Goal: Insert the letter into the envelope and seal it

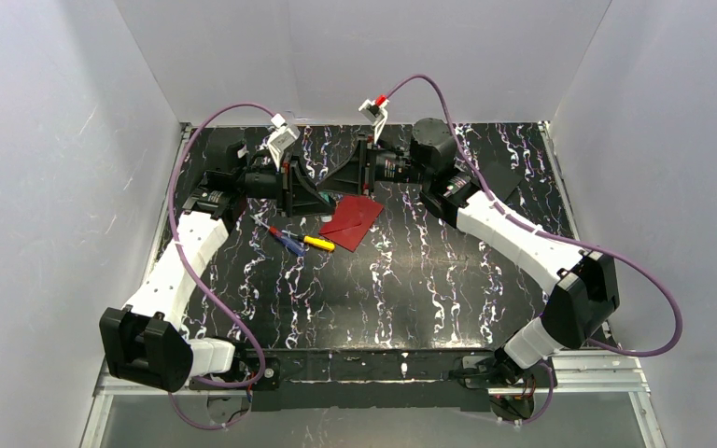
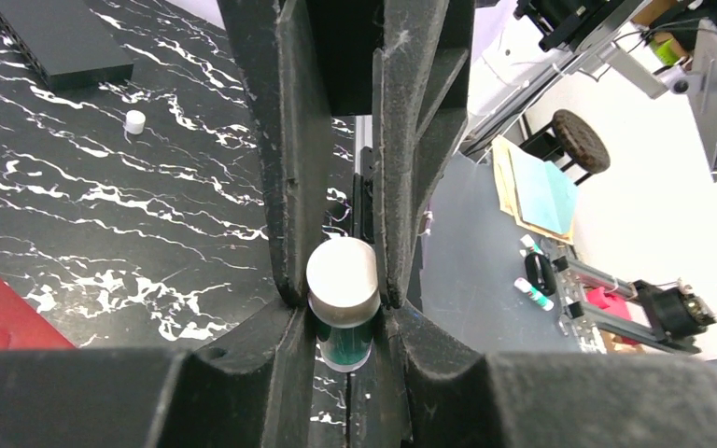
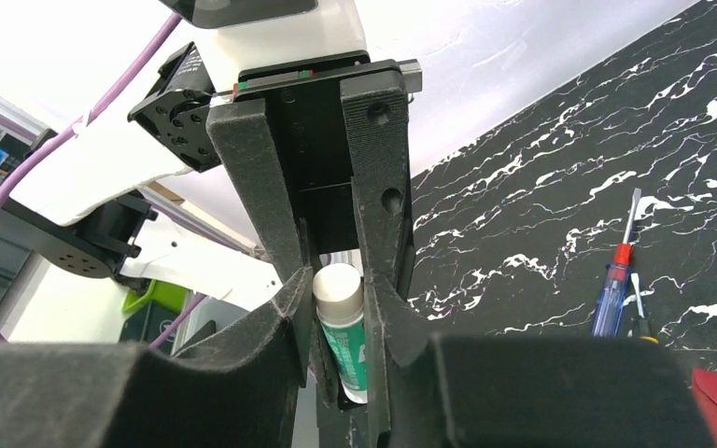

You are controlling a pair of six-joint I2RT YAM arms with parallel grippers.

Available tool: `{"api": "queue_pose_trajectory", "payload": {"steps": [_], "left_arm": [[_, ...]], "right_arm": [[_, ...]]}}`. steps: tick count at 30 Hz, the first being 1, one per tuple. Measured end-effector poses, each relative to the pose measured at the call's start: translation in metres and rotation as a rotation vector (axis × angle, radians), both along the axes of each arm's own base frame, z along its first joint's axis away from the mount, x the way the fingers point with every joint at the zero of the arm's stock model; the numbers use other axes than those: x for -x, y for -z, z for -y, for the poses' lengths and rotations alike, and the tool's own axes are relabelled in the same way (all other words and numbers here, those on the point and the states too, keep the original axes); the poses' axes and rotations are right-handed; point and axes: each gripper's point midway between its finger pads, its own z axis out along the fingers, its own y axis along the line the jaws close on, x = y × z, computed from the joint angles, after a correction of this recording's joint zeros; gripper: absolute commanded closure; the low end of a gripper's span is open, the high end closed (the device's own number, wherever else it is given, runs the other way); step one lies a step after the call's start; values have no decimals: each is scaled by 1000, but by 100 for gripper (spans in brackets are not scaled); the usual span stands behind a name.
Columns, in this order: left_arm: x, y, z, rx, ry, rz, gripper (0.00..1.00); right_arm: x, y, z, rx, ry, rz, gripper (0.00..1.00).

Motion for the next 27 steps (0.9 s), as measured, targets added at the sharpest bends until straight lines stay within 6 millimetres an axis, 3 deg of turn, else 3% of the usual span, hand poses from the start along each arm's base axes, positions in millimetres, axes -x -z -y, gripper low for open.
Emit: {"api": "queue_pose_trajectory", "payload": {"steps": [3, 7, 15, 21, 23, 25, 26, 27], "left_arm": [[0, -2, 0, 1, -3, -33, 90], [-2, -4, 1, 2, -19, -68, 79], [-22, -3, 3, -9, -143, -90, 50], [-36, 13, 1, -13, -283, -174, 46], [-39, 16, 1, -3, -315, -203, 47], [-40, 17, 1, 8, -334, -236, 56], [-41, 16, 2, 16, -338, -253, 75], [-41, 15, 2, 22, -341, -265, 88]], "right_arm": [[-1, -1, 0, -2, 6, 10, 88], [-6, -2, 0, -6, 28, 24, 94], [-23, -7, 8, -20, 204, -1, 94], [-37, 2, 21, -55, 354, -84, 93], [-41, 4, 23, -70, 385, -110, 93], [-45, 4, 24, -88, 412, -137, 91], [-47, 3, 24, -97, 422, -147, 89], [-48, 3, 25, -102, 429, -158, 86]]}}
